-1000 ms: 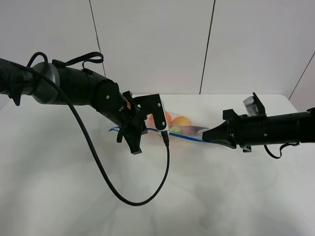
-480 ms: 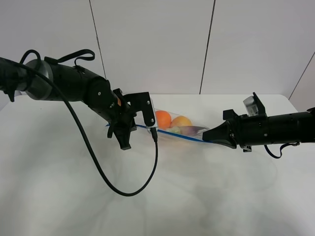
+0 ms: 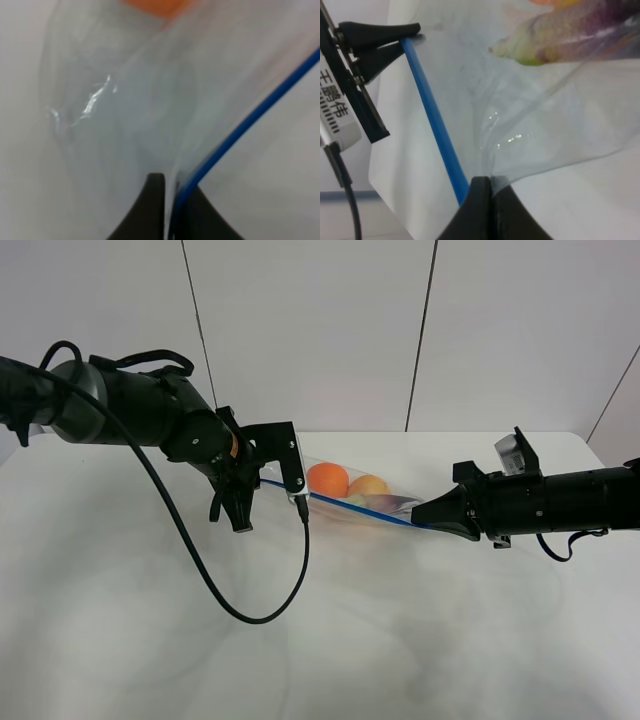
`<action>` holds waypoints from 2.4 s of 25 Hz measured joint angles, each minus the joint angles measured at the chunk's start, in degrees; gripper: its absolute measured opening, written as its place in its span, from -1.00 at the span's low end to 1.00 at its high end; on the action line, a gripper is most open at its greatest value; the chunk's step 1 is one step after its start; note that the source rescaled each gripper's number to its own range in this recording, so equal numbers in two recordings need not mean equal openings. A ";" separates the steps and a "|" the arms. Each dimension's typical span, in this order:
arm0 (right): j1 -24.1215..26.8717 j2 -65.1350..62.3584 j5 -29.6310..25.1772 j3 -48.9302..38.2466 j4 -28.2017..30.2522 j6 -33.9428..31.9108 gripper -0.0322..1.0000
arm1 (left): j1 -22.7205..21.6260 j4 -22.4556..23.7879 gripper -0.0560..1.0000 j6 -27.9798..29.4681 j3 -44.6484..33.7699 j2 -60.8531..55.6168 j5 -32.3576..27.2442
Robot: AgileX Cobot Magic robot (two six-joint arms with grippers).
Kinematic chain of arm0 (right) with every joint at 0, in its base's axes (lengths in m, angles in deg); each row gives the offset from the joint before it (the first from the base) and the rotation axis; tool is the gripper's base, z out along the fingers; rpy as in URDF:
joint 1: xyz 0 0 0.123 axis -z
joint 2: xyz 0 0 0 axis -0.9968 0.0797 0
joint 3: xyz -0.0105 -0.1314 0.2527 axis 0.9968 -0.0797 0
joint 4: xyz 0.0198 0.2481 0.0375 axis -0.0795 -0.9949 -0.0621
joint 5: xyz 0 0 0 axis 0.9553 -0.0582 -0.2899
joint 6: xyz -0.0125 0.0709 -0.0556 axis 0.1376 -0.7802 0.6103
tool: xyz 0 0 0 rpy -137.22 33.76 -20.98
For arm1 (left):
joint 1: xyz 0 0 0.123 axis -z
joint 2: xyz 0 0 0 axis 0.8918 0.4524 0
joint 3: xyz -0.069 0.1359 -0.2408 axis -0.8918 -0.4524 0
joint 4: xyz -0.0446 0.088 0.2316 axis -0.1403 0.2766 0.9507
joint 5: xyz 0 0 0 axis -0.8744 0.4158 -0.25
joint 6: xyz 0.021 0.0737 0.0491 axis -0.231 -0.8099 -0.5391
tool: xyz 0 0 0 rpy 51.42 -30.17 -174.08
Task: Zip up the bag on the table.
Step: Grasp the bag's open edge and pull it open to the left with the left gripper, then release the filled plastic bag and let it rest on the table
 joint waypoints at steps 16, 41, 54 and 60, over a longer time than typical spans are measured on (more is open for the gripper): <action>0.00 0.00 0.67 0.00 0.29 0.19 -0.94 | -3.43 3.26 -0.89 4.25 0.00 0.00 -0.28; 0.03 0.00 2.20 0.36 3.37 0.36 -0.94 | -13.14 5.16 0.53 24.57 0.00 0.00 -2.46; 0.03 0.00 2.60 0.36 3.92 0.42 -0.94 | -18.34 5.16 0.61 39.85 0.00 0.00 -5.72; 0.03 0.00 3.62 0.36 4.28 0.42 -0.94 | -19.29 5.11 0.61 45.07 0.00 0.00 -10.20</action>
